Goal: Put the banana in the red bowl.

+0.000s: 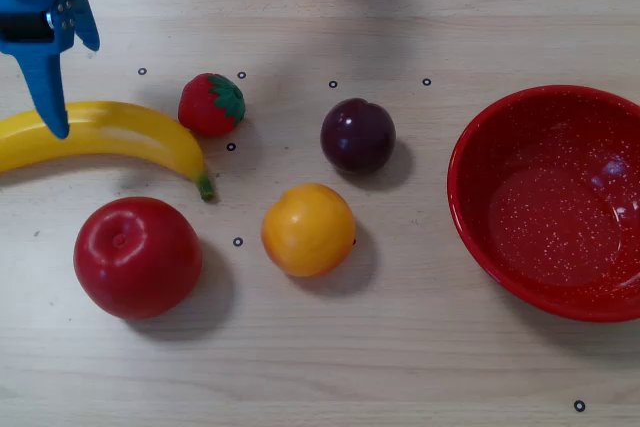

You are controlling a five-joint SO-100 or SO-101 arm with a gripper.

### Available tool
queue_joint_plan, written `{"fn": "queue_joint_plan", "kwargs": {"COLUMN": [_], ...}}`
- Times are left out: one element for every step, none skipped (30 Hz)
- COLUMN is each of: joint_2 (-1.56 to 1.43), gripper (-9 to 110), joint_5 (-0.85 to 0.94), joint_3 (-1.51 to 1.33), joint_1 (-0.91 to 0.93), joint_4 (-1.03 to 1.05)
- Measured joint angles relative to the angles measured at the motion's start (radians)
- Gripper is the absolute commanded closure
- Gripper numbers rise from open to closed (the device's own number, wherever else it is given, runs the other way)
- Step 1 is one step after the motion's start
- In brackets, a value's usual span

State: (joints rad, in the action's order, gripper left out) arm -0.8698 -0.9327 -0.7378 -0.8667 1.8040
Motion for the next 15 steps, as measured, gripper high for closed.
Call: {"fn": "queue_joint_plan", "kwargs": {"joint_2": [0.003, 0.014, 0.028, 0.041, 0.054, 0.063, 0.071, 0.075, 0.08, 0.089, 0.1, 0.115, 0.13, 0.143, 0.146], "gripper": [52, 51, 50, 50, 49, 48, 48, 48, 48, 47, 47, 47, 46, 46, 46], "joint_5": [0.0, 0.0, 0.0, 0.0, 0.0, 0.0, -0.002, -0.003, -0.006, -0.006, -0.006, -0.008, -0.017, -0.02, -0.021], "joint_3": [0.0, 0.0, 0.0, 0.0, 0.0, 0.0, 0.0, 0.0, 0.0, 0.002, 0.002, 0.002, 0.0, 0.0, 0.0], "joint_1": [0.0, 0.0, -0.002, -0.002, -0.003, -0.003, -0.003, -0.003, -0.003, -0.002, -0.002, -0.002, 0.002, 0.003, 0.006], "joint_4": [-0.003, -0.003, -0.006, -0.008, -0.008, -0.009, -0.021, -0.043, -0.058, -0.072, -0.086, -0.101, -0.117, -0.132, -0.144]}}
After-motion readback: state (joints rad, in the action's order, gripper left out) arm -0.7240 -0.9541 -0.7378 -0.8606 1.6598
